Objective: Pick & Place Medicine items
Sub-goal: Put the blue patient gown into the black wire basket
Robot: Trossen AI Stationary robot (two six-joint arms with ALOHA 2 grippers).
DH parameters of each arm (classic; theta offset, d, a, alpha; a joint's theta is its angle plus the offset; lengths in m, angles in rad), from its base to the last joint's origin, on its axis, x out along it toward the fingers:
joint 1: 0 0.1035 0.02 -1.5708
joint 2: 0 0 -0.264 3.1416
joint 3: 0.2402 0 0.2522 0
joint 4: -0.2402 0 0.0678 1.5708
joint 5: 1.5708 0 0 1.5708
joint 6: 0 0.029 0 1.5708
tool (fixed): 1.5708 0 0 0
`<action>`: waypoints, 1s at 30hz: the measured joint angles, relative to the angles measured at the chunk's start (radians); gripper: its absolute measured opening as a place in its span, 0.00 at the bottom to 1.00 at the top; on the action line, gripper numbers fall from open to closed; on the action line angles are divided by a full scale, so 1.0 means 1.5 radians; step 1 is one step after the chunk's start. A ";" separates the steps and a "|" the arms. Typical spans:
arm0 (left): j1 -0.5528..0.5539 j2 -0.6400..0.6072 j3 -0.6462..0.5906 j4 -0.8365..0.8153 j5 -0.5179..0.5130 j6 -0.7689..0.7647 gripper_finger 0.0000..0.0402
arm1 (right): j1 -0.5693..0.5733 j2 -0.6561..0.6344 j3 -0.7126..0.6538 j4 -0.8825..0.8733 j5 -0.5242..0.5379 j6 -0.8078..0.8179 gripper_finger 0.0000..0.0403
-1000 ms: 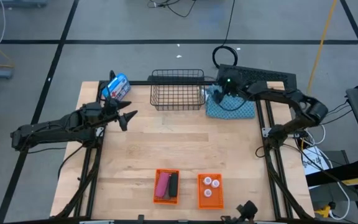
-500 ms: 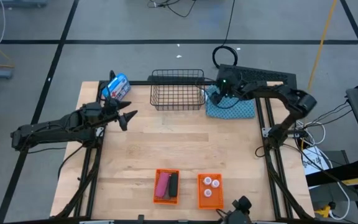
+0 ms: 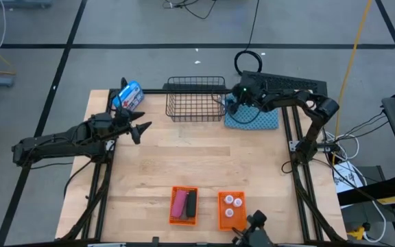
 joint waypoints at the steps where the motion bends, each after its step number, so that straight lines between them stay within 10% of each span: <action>1: 0.000 0.000 0.000 0.000 0.000 0.001 0.75 | 0.000 -0.001 0.000 0.004 0.001 -0.001 0.70; 18: 0.000 0.000 0.000 -0.001 0.000 0.004 0.75 | -0.034 -0.153 -0.001 -0.313 0.038 0.031 0.70; 30: 0.000 0.000 0.000 -0.003 0.000 0.003 0.75 | -0.053 -0.153 -0.041 -0.248 0.141 -0.006 0.70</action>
